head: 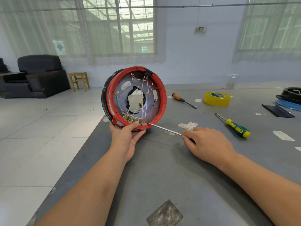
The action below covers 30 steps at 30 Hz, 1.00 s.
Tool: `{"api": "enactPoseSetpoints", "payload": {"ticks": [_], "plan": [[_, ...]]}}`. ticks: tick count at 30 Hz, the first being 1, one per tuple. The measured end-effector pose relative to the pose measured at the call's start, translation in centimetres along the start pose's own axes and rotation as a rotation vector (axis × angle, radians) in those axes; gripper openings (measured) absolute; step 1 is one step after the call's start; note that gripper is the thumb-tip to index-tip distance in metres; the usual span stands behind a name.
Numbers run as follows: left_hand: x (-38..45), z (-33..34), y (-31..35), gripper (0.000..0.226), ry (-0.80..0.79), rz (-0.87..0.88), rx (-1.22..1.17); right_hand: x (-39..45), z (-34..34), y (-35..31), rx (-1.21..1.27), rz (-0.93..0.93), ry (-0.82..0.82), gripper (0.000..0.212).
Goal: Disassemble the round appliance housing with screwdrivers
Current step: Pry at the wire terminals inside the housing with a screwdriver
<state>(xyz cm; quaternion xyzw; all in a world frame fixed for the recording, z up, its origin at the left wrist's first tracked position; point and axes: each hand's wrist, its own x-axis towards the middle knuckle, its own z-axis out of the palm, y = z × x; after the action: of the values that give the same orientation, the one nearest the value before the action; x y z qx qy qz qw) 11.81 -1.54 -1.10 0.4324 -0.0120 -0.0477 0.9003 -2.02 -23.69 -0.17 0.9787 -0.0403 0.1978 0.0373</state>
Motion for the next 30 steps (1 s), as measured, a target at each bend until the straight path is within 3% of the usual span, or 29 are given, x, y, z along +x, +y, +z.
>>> {"api": "enactPoseSetpoints", "payload": {"ticks": [11,30], "plan": [[-0.2,-0.3,0.3,0.063,-0.046,-0.057,0.047,0.5,-0.3,1.2,0.006,-0.062,-0.006,0.038],[-0.3,-0.3,0.4,0.071,-0.107,-0.070,0.103,0.4,-0.5,1.8,0.101,-0.058,-0.053,0.033]]}}
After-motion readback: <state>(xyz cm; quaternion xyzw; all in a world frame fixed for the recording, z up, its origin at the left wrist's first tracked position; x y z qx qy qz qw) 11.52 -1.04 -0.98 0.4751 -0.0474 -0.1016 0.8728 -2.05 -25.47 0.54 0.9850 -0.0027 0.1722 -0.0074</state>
